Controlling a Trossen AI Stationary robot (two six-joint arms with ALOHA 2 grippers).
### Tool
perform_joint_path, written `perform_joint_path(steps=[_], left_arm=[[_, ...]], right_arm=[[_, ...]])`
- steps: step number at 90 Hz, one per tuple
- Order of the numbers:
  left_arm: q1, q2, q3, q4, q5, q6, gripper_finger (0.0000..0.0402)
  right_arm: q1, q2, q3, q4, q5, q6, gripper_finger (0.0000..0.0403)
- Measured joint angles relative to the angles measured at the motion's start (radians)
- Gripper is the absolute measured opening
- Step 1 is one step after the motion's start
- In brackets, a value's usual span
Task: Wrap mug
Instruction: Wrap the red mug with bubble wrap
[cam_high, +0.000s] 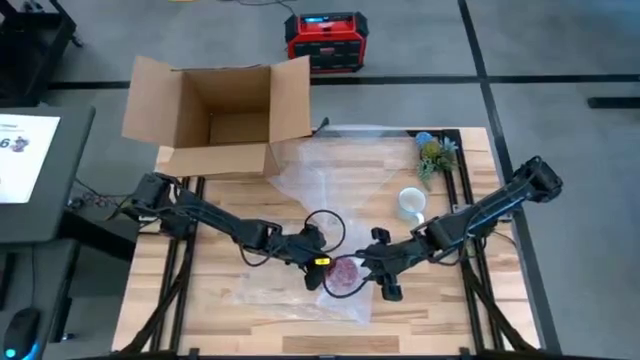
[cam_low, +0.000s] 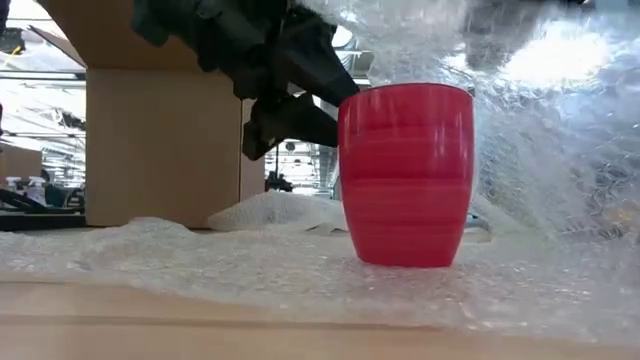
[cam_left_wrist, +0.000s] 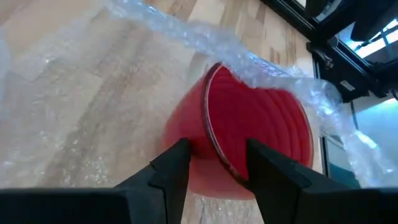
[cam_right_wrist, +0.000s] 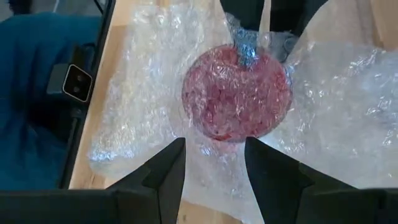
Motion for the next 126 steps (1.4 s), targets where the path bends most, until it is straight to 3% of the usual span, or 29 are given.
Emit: perform_joint_path(steps=[30,67,95,126], left_arm=[[0.011,0.003,0.061,-0.106,0.004,0.06,0.0008],[0.013,0.006,0.123,-0.197,0.007,0.082,0.0002],[0.013,0.005,0.238,-0.334,0.005,0.141,0.0],[0.013,0.003,0.25,-0.465,-0.008,0.126,0.0]], right_arm=[[0.0,0.0,0.0,0.0,0.0,-0.006,0.0153],[0.0,0.0,0.0,-0.001,0.0,-0.007,0.0153],[0.0,0.0,0.0,-0.009,0.0,-0.007,0.0152],[0.0,0.0,0.0,-0.008,0.001,-0.008,0.0152]])
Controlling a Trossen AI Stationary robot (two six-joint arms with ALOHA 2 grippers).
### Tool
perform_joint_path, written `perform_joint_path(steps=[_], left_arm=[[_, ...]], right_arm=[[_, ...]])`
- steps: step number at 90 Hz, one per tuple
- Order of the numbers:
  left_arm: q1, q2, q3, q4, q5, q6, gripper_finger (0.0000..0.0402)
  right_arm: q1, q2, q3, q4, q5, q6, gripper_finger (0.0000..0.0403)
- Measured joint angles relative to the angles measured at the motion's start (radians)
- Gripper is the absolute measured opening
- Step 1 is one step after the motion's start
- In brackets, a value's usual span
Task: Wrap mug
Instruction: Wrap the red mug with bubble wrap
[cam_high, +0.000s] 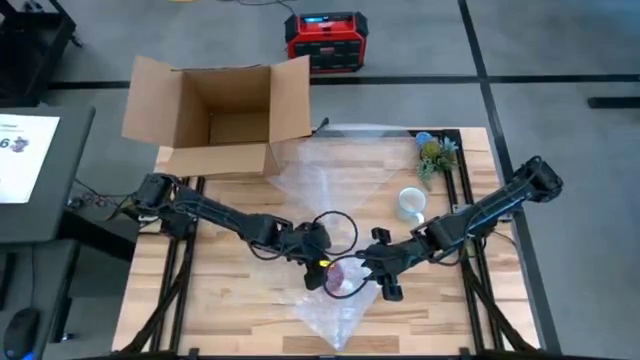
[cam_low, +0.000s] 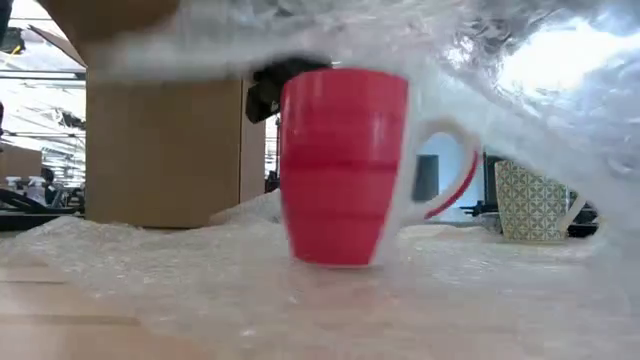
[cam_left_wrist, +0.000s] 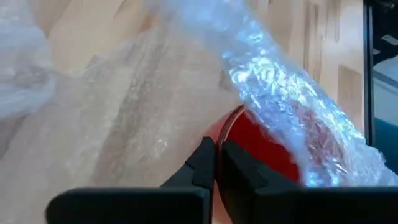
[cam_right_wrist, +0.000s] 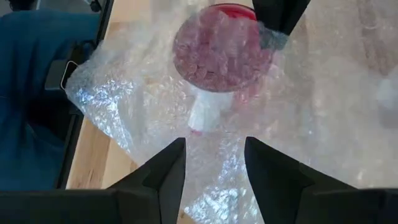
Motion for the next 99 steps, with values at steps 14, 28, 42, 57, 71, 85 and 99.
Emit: perform_joint_path(steps=[14,28,42,57,71,85,99], left_arm=[[0.0,0.0,0.0,0.0,0.0,-0.001,0.0],[0.0,0.0,0.0,0.002,-0.003,0.001,0.0005],[0.0,-0.002,0.0,0.004,-0.003,0.001,0.0039],[0.009,-0.003,0.0,-0.012,0.021,0.003,0.0089],[0.023,-0.019,-0.001,-0.045,0.08,0.017,0.0116],[0.039,-0.08,-0.001,-0.116,0.126,0.045,0.012],[0.039,-0.181,-0.001,-0.209,0.16,0.045,0.012]], right_arm=[[0.0,0.0,0.0,0.0,0.0,0.0,0.0152],[0.0,0.0,0.0,0.0,0.0,0.0,0.0152],[0.0,0.0,0.0,0.0,0.0,0.0,0.0152],[0.0,0.0,0.0,0.0,0.0,0.001,0.0152],[0.0,0.0,0.0,0.0,0.0,0.001,0.0152],[0.0,0.0,0.0,0.0,0.0,0.001,0.0152],[0.0,0.0,0.0,0.0,0.0,0.001,0.0152]])
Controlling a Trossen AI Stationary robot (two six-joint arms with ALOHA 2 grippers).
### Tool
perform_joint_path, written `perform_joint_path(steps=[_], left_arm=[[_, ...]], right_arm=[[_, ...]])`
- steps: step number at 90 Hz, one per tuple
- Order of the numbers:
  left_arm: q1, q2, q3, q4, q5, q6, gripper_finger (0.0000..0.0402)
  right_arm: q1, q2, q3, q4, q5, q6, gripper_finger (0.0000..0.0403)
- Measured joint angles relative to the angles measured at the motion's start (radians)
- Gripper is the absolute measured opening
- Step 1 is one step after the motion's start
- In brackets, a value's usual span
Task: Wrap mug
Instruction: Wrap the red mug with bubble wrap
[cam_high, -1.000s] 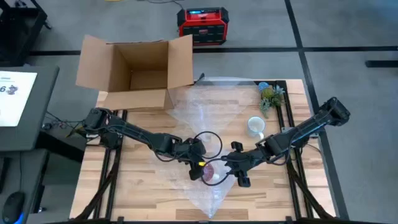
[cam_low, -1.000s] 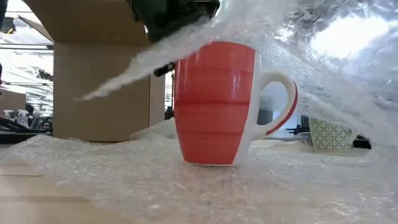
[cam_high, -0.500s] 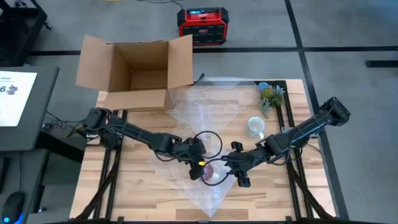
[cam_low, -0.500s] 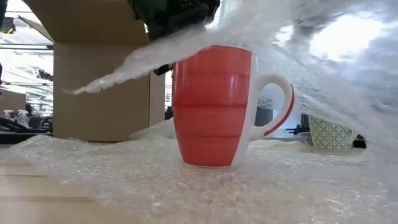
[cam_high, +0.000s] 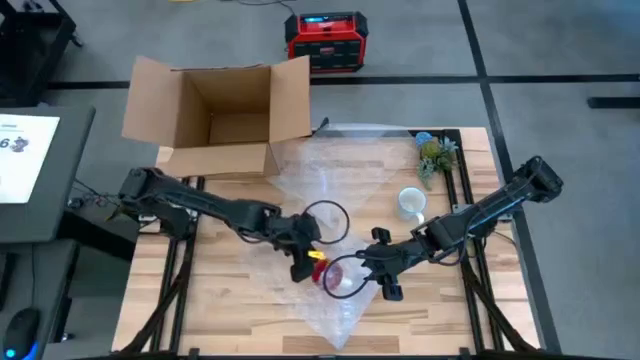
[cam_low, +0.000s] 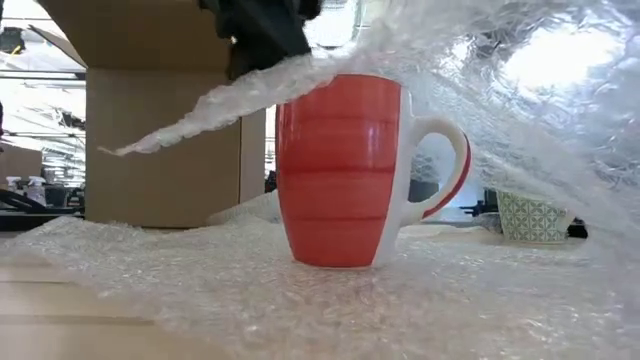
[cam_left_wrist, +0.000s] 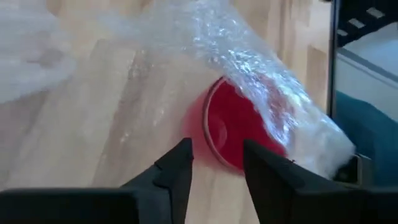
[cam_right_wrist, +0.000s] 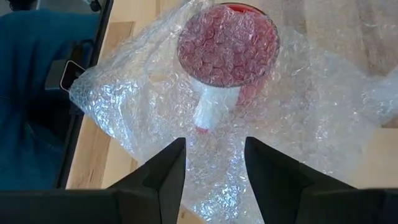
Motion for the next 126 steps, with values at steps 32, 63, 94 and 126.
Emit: perform_joint_path(steps=[32,63,94,126], left_arm=[[-0.177,0.078,-0.042,0.008,0.058,-0.116,0.0121],[-0.173,0.1,-0.17,0.342,0.042,-0.196,0.0121],[-0.157,0.115,-0.216,0.554,0.11,-0.214,0.012],[-0.149,0.115,-0.214,0.58,0.125,-0.25,0.0008]], right_arm=[[0.003,0.0,0.0,0.007,0.0,-0.001,0.0152],[0.053,0.0,0.0,0.008,0.0,-0.011,0.0152],[0.065,0.0,0.0,0.015,0.001,-0.011,0.0152],[0.063,0.0,0.0,0.017,0.002,-0.018,0.0152]])
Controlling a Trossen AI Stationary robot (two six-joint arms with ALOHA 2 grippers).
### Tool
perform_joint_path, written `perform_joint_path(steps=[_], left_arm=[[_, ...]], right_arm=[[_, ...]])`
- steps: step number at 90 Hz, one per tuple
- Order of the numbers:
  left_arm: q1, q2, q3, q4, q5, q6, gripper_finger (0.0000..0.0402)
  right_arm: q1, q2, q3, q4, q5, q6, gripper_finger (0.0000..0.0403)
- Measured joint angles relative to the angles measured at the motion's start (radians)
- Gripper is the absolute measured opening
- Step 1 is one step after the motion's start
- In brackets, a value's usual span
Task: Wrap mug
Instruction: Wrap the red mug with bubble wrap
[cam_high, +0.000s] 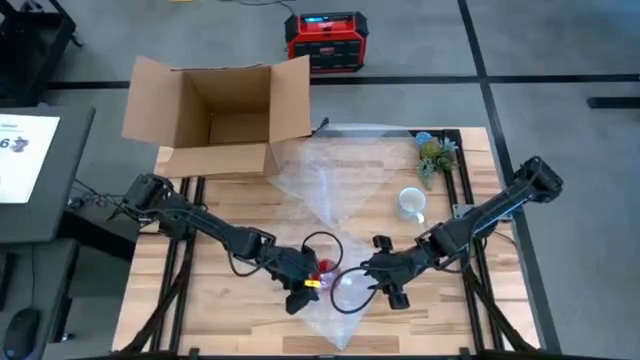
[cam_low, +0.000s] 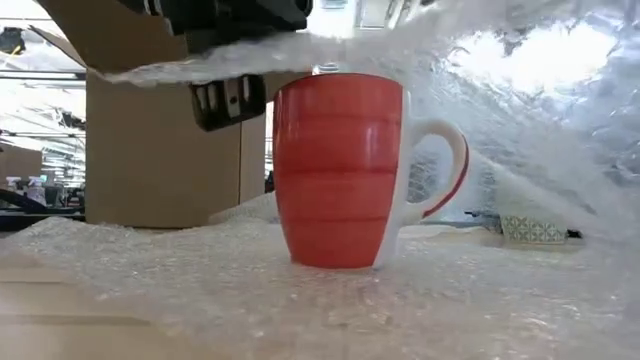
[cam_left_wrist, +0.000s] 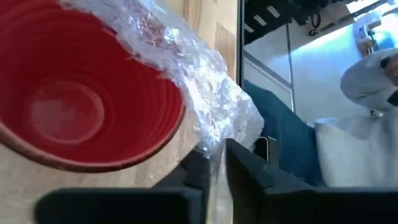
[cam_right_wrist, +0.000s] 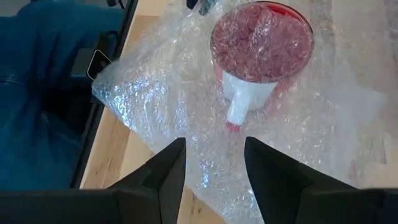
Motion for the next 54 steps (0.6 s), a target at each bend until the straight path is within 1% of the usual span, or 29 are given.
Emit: perform_joint_path(steps=[13,28,33,39,54], left_arm=[[0.007,-0.012,0.013,0.049,0.0,-0.002,0.0001],[0.008,-0.033,0.072,0.026,-0.01,0.053,0.0],[0.009,-0.047,0.098,-0.016,-0.021,0.078,0.0],[0.009,-0.071,0.13,-0.101,-0.068,0.111,0.0],[0.0,-0.147,0.205,-0.357,-0.232,0.174,0.0]], right_arm=[[0.0,0.0,0.0,0.001,0.0,-0.008,0.0152],[-0.01,0.0,0.0,0.015,0.0,-0.011,0.0152],[-0.016,0.0,0.0,0.019,0.0,-0.018,0.0152],[-0.021,0.0,0.0,0.022,0.0,-0.024,0.0152],[-0.034,0.0,0.0,0.039,0.0,-0.036,0.0152]])
